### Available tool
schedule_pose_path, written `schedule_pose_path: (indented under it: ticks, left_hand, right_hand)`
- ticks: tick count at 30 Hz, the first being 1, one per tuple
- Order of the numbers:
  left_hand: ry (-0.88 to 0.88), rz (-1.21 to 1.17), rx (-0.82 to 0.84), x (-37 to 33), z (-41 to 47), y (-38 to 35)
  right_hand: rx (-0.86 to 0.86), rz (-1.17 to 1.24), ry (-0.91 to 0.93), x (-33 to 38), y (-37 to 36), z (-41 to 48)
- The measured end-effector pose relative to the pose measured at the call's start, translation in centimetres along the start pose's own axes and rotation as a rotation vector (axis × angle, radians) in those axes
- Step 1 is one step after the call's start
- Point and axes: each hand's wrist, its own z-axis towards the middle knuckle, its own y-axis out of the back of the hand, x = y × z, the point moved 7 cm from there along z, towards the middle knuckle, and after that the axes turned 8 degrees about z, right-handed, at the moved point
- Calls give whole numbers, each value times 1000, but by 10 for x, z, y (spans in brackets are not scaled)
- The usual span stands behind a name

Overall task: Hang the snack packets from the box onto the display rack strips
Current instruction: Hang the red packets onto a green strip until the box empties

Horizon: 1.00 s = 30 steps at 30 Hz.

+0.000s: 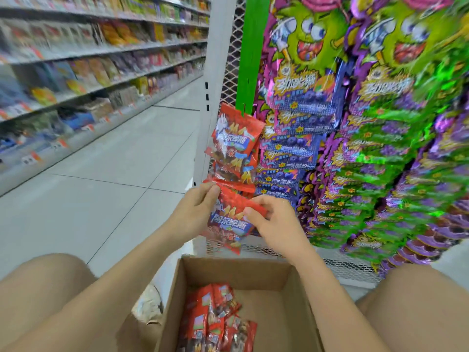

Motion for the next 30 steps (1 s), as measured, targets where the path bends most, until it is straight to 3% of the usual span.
schedule_pose_path:
  ticks: [3, 6, 10, 14, 19, 25, 30]
  left_hand:
    - [-145, 132, -212, -52, 28, 34]
    - [-229, 89, -291, -111, 55, 55]
    - [-193, -4, -319, -159, 96, 69]
    - [-130, -110, -344, -174, 120, 71]
    - [-64, -361, -273, -162, 128, 69]
    - [-16, -471, -32, -147, 129, 66]
    - [-3, -475, 38, -145, 122, 59]
  right_hand:
    - [-178, -6, 157, 59, 27, 17]
    - [-323, 8, 261, 102, 49, 40]
    - [-481, -22, 392, 153, 71, 66]
    - [-521, -90, 463, 179, 72, 93]
    - [-553, -109, 471, 190, 67, 113]
    - [-556, -98, 433, 194, 62, 117]
    - [-563, -103, 393, 191, 62, 113]
